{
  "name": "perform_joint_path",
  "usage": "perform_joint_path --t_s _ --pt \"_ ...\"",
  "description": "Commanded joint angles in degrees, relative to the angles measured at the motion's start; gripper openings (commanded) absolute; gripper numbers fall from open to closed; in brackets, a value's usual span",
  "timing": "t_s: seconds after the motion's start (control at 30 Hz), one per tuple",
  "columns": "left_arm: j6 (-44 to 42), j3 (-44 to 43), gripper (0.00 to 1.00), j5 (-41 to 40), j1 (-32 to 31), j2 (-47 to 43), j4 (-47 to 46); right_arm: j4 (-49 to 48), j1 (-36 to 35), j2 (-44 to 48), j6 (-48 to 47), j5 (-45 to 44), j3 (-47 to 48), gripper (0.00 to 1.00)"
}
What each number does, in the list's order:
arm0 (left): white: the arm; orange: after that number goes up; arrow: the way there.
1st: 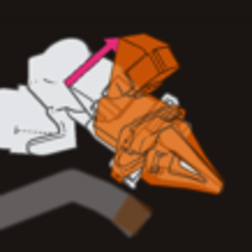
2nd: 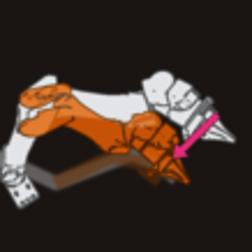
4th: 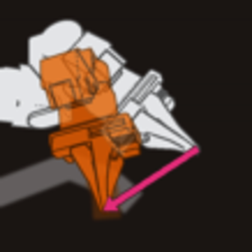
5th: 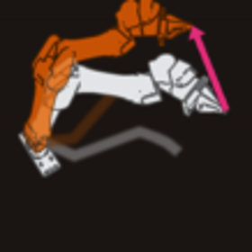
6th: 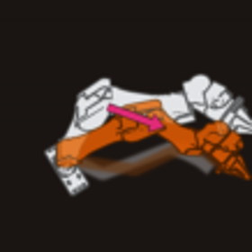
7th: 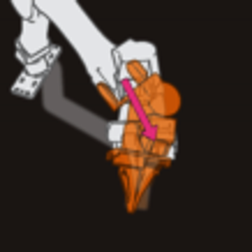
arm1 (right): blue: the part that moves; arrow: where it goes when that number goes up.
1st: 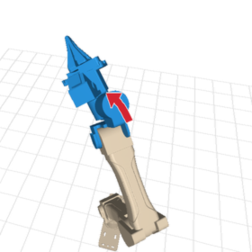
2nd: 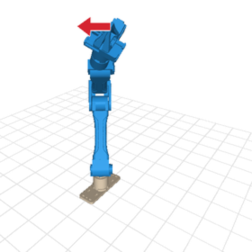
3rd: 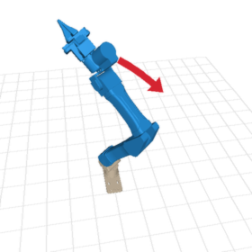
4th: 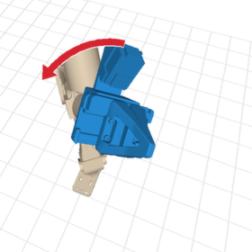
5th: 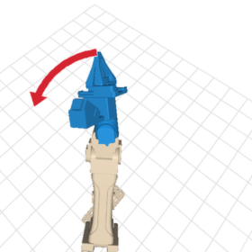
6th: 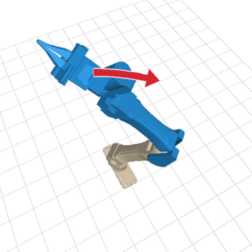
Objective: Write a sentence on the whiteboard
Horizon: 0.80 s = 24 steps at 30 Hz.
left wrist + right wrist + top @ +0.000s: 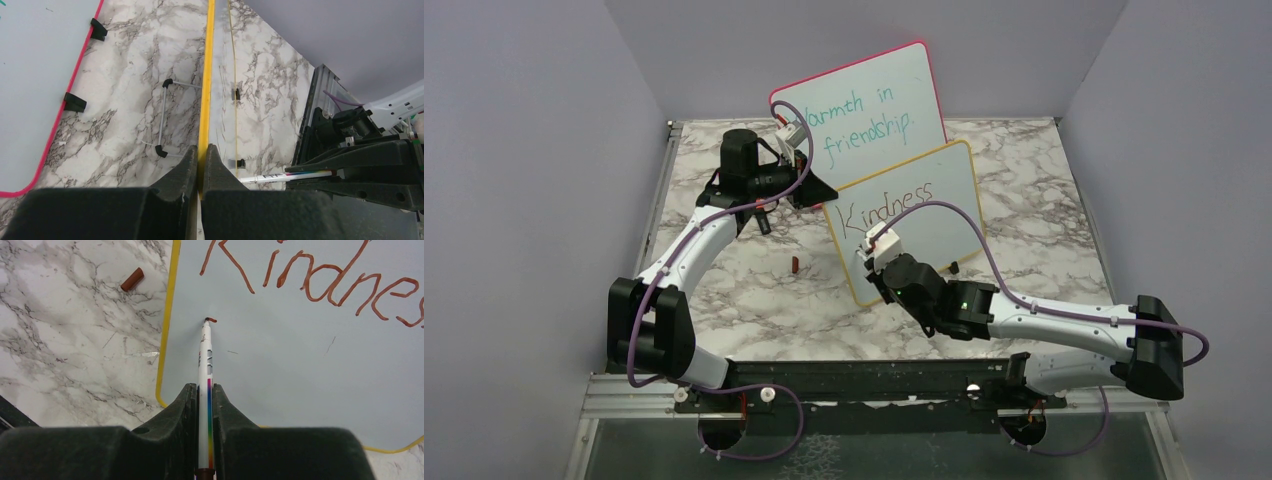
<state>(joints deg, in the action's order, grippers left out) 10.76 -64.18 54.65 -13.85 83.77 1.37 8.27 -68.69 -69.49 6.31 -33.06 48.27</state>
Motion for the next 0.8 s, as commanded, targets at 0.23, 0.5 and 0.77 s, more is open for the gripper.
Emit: perform_joint_path --t_s 0.23,0.5,0.77 --pt "-2.4 1.5 0.00 -1.7 -1.8 1.0 4.1 1.2 -0.2 -1.6 -0.4 4.0 1.9 0.01" --pt "-2.4 1.6 0.00 -1.7 -1.8 0.7 4.0 5.6 -0.2 -1.5 0.4 3.8 1.9 0.01" --pt "-2.4 1.6 0.00 -1.6 -1.8 0.6 4.0 7.7 -0.2 -0.5 1.8 -0.8 1.5 0.01"
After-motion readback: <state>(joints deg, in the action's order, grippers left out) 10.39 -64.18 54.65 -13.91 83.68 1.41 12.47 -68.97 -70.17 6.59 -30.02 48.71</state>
